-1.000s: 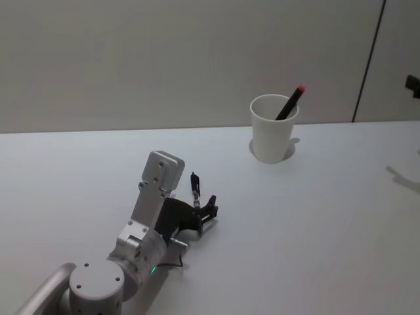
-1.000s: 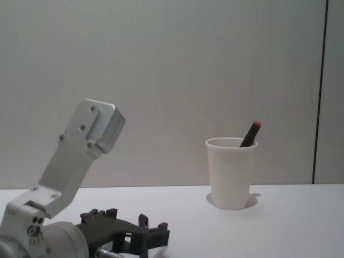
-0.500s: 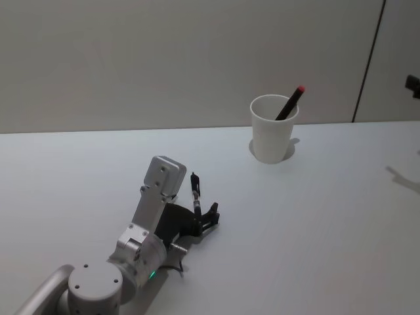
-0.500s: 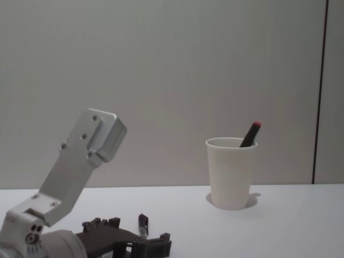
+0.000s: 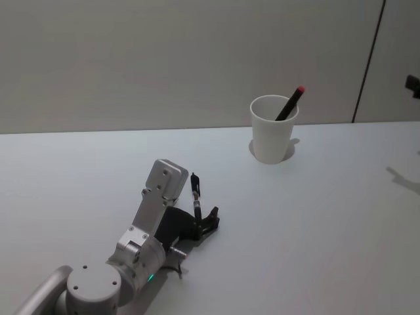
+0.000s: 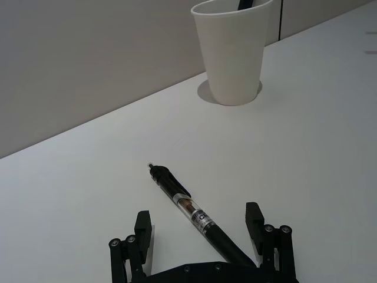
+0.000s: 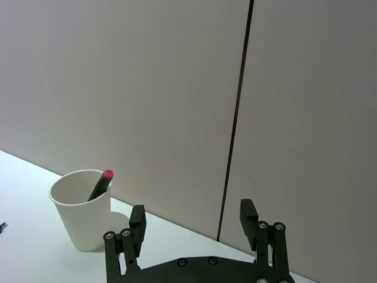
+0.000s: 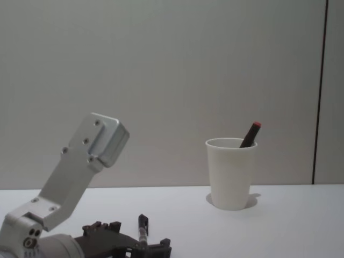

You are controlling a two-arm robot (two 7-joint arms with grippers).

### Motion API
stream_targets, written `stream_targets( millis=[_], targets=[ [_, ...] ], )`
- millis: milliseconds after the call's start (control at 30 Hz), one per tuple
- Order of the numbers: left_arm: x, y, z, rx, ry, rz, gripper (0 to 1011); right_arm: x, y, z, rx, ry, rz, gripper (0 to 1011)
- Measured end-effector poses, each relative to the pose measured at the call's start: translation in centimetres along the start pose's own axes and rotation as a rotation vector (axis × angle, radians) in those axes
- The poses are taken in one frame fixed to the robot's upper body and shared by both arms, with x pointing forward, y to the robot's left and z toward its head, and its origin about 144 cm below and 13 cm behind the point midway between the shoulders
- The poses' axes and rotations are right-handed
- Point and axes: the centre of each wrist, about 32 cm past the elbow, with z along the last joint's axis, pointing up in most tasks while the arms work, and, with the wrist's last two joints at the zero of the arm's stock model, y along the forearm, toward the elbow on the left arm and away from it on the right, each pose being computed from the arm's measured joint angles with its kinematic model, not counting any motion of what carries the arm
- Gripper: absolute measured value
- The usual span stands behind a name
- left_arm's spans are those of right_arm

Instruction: Place the pen into the pen holder.

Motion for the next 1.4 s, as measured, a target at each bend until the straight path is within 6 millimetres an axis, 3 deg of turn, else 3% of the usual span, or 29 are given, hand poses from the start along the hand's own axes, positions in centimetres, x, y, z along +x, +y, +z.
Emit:
stream_targets(
  millis=[500,667,1100,1400],
  targets=[
    [0.02,0.13,-0.05,0.006,-0.008,-0.010,1001,0.00,0.00,0.00,0.000,0.000,0.000,1002],
    [-0.01,0.15,-0.05,0.007,-0.010,-0.016,930,0.00,0.00,0.00,0.000,0.000,0.000,1002],
    [-0.02,0.17,-0.10,0.011,-0.011,-0.018,574,0.00,0.00,0.00,0.000,0.000,0.000,1002],
    [0.01,0.18,-0.13,0.013,-0.012,-0.017,239,0.00,0.00,0.00,0.000,0.000,0.000,1002]
  ],
)
